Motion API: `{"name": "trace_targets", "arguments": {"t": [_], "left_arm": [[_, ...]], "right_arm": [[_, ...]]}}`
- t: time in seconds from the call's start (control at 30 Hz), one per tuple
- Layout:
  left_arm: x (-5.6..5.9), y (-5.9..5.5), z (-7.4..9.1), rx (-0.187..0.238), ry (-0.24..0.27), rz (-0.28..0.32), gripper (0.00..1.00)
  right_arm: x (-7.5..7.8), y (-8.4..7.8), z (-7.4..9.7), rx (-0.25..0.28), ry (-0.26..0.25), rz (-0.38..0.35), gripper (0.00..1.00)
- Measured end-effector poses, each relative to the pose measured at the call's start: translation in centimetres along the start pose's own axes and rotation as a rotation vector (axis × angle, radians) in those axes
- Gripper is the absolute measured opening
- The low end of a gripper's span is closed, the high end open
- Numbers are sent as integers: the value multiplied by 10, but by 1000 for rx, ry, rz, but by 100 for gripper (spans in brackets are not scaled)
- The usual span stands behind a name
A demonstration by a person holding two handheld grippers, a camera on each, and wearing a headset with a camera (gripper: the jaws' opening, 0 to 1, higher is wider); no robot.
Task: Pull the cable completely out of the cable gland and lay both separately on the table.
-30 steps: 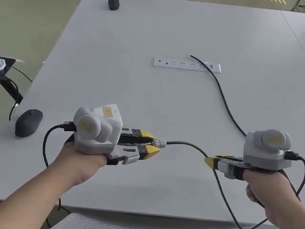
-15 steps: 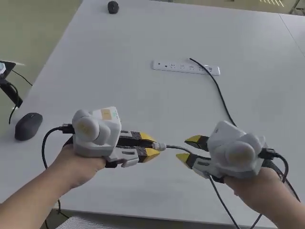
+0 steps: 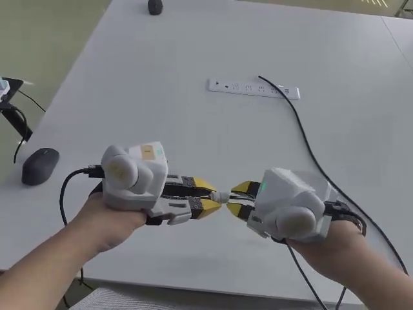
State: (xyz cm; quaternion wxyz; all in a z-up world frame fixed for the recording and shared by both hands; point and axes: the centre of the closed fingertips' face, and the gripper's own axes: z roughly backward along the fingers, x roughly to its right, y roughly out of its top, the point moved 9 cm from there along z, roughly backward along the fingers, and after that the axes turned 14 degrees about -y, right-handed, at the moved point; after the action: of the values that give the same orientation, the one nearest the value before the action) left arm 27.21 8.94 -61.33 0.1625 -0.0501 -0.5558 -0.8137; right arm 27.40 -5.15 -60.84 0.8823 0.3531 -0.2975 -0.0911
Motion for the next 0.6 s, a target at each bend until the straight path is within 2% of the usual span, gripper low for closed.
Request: {"name": "trace_targets", "arguments": {"t": [0.3, 0.6], "left_arm": [[0, 0, -1, 5, -1, -1, 15], [2, 0, -2, 7, -3, -2, 15]], "right_arm": [[1, -1, 1, 2, 2, -6, 1], [1, -5, 1, -14, 3, -80, 1]]}}
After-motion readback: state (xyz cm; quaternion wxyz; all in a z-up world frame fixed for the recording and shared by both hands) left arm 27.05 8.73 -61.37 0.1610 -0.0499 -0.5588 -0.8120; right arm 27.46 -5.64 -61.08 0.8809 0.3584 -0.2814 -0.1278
